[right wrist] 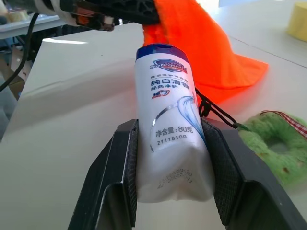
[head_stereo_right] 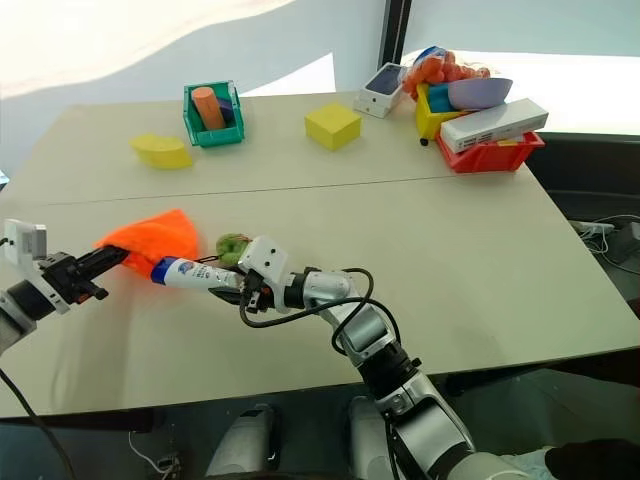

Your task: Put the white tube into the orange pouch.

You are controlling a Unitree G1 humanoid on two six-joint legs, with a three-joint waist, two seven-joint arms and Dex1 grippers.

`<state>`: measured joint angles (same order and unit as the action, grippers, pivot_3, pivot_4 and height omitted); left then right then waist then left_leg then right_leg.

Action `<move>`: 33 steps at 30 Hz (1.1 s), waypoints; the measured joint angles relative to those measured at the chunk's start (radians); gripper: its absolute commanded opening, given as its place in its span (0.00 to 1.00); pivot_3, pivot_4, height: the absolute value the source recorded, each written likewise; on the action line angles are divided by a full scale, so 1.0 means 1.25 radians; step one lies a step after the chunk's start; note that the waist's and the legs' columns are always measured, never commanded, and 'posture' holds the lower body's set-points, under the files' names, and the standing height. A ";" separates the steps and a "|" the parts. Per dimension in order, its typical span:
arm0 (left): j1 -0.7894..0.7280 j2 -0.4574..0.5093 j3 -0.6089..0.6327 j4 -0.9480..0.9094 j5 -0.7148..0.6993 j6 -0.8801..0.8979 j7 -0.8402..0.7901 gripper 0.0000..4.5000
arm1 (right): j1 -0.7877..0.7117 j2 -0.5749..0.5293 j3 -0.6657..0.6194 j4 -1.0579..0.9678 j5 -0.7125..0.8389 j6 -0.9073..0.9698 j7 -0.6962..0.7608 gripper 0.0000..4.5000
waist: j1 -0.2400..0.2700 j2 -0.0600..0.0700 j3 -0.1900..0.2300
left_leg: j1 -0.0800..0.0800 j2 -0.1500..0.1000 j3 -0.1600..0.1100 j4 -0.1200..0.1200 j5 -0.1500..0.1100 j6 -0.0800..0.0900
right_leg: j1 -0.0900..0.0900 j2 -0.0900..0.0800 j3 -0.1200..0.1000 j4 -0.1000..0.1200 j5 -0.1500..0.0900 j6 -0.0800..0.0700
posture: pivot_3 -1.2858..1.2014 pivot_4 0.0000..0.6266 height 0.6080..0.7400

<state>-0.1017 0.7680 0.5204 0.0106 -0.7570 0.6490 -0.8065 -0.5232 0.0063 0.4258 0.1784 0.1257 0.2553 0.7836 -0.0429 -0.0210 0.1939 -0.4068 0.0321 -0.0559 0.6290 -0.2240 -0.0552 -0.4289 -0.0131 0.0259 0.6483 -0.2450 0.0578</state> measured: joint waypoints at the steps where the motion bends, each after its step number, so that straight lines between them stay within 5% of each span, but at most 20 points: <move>1: -0.009 0.002 -0.003 0.008 0.003 0.000 -0.003 0.00 | 0.000 0.000 -0.001 0.000 0.001 0.000 0.001 0.34 | 0.000 0.000 0.000 | 0.000 0.000 0.000 0.000 0.000 0.000 | 0.000 0.000 0.000 0.000 0.001 -0.002 | 0.52 0.24 1.00; 12: 0.010 0.012 -0.051 -0.041 0.021 0.003 -0.052 0.00 | 0.012 -0.020 -0.002 -0.067 0.057 0.073 0.059 0.34 | -0.001 0.000 0.000 | 0.000 0.000 -0.001 -0.001 0.000 0.000 | 0.000 0.000 0.000 0.001 0.001 -0.002 | 0.52 0.24 1.00; 33: 0.078 0.000 -0.072 -0.197 0.020 0.036 -0.042 0.00 | -0.021 0.056 -0.003 0.005 -0.013 0.107 -0.118 0.34 | -0.003 0.000 0.000 | 0.000 0.000 0.000 -0.001 0.000 0.000 | -0.001 0.000 0.000 0.001 0.001 -0.002 | 0.52 0.24 1.00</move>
<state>-0.0048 0.7674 0.4300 -0.2359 -0.7317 0.6935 -0.8596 -0.5496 0.0762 0.4220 0.1852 0.1092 0.3891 0.6361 -0.0463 -0.0209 0.1939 -0.4066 0.0325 -0.0561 0.6279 -0.2240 -0.0552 -0.4301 -0.0128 0.0261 0.6490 -0.2433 0.0548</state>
